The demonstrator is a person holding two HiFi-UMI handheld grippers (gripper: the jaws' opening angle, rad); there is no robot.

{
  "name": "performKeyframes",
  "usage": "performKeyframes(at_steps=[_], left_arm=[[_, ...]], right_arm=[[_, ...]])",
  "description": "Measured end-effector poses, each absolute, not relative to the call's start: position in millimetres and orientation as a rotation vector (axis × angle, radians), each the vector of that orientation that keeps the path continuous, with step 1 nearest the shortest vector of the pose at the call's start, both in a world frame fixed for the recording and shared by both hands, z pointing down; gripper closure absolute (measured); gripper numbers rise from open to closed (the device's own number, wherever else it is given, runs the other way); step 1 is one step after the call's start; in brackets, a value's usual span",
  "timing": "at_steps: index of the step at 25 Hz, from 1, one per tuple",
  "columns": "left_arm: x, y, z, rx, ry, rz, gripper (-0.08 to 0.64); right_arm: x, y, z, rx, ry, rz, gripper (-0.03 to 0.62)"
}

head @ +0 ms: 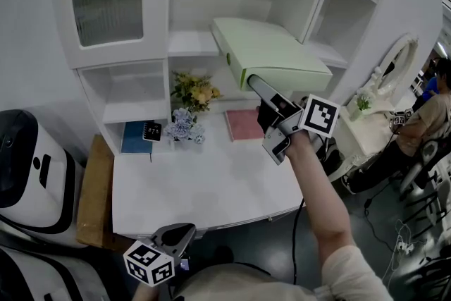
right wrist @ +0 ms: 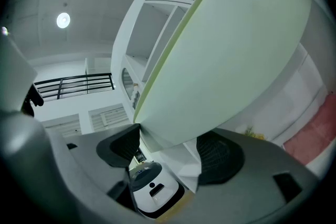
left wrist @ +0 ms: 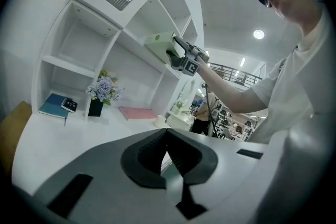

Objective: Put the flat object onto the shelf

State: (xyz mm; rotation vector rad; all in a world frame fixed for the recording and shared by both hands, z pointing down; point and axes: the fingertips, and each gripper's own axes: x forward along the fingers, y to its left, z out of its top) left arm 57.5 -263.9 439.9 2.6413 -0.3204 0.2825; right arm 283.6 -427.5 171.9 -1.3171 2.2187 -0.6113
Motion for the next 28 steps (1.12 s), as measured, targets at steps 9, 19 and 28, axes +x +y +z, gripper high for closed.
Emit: performKeyframes(at_steps=[9,19,28], left_arm=[[58,-261,448,2.638,-0.348,0.290,0.546],[58,-265,444,2.619,-0.381,0.289,0.546],[55,-267,439,2.616,-0.392,0.290,0.546]], right_arm=[[289,-431,174,-1.323,2.216,-0.589,0.241],[300,-451,175,-1.369,2.176,-0.575,0.244],[305,-462,174,-1.403,2.138,-0.586,0.245]])
